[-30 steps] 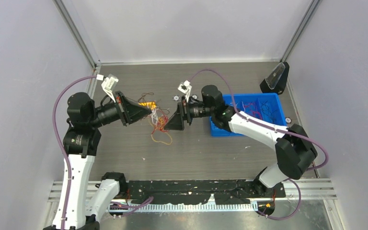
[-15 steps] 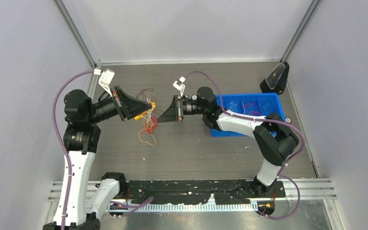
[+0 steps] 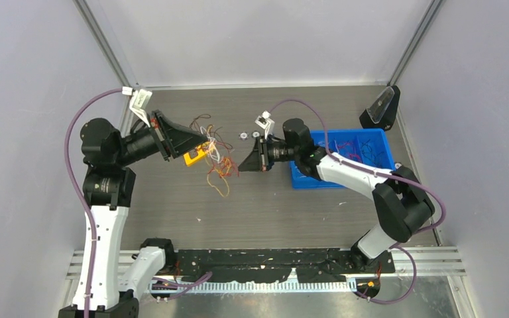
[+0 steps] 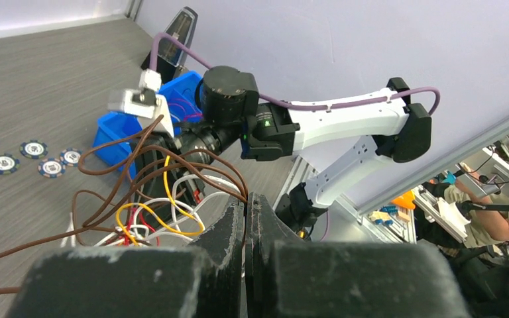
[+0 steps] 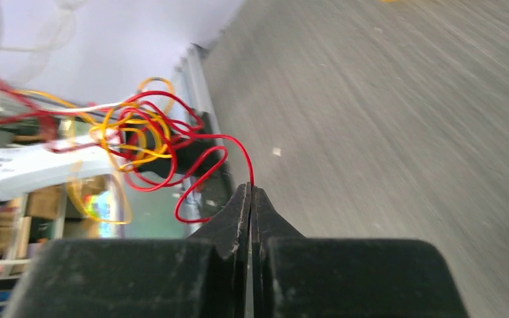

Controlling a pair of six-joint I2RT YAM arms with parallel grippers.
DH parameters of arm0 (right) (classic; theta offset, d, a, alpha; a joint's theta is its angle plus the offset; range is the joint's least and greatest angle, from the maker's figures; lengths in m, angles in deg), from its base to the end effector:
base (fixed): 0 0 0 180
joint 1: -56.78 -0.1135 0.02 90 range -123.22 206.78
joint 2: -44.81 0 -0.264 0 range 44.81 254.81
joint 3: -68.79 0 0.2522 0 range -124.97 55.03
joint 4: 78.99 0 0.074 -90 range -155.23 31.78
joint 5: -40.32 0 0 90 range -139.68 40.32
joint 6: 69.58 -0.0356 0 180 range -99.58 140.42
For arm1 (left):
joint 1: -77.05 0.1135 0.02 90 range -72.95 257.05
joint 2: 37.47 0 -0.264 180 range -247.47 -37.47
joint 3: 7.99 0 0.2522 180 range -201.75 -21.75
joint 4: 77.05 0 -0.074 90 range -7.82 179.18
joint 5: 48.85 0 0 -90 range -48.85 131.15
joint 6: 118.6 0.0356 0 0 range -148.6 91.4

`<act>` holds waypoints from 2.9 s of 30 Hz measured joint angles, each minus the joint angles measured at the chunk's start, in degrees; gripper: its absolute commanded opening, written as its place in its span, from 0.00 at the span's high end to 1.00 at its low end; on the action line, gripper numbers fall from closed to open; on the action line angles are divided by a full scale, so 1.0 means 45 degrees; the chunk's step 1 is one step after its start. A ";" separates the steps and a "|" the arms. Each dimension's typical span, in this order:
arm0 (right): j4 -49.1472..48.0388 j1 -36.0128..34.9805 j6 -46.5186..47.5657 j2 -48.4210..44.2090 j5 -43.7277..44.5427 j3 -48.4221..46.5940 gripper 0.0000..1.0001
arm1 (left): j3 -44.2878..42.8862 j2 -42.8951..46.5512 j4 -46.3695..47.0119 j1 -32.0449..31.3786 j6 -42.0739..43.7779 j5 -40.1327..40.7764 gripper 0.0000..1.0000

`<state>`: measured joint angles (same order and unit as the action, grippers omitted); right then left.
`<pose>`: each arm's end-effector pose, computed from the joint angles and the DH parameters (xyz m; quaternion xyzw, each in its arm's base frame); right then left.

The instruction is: Untangle the cables

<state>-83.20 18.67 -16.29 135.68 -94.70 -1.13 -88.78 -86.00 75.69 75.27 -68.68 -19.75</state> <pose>0.2634 0.2386 0.2587 -0.2375 0.7385 0.5789 0.2512 0.1484 -0.0357 0.4539 0.1619 0.6727 -0.5468 0.4713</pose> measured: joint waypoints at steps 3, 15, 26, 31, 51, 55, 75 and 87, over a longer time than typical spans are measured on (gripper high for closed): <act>0.2157 0.0151 0.2210 -0.0136 0.1190 -0.0063 0.95 | -0.0505 -0.0306 0.0010 0.0087 0.0000 -0.0005 1.00; 0.7563 0.0772 0.7776 0.0335 0.3944 0.0816 0.72 | -0.4551 -0.1836 0.1520 0.0758 -0.0661 0.0112 1.00; 0.4318 0.0539 0.2637 -0.2317 0.0214 -0.1880 0.01 | -0.3041 -0.1608 0.2225 0.0641 -0.1137 0.0529 1.00; 0.1010 -0.0301 -0.1355 -0.2001 -0.0379 -0.2438 0.03 | -0.2244 -0.1613 0.2273 0.0087 -0.1341 0.0753 1.00; 0.0423 -0.1554 -0.4401 0.1039 -0.0015 -0.3138 0.94 | -0.1627 -0.1093 0.1554 0.0665 -0.0359 0.0816 1.00; 0.3949 -0.0005 -0.1078 -0.0423 0.0510 -0.2686 0.95 | -0.0651 -0.0379 0.0743 0.2958 0.0316 0.0879 1.00; 1.5591 0.8194 1.0841 -0.6611 0.2880 -0.3303 0.95 | 0.2336 -0.3410 -0.4143 0.6232 0.7276 0.7509 1.00; 1.8219 1.4736 1.2585 -0.4065 0.0461 -1.1710 0.95 | 0.2686 -0.5197 -0.4124 0.6664 0.9486 0.9806 1.00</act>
<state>-1.22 84.99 40.34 117.39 -92.62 -53.83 -76.69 -109.39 57.13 105.26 -25.99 24.38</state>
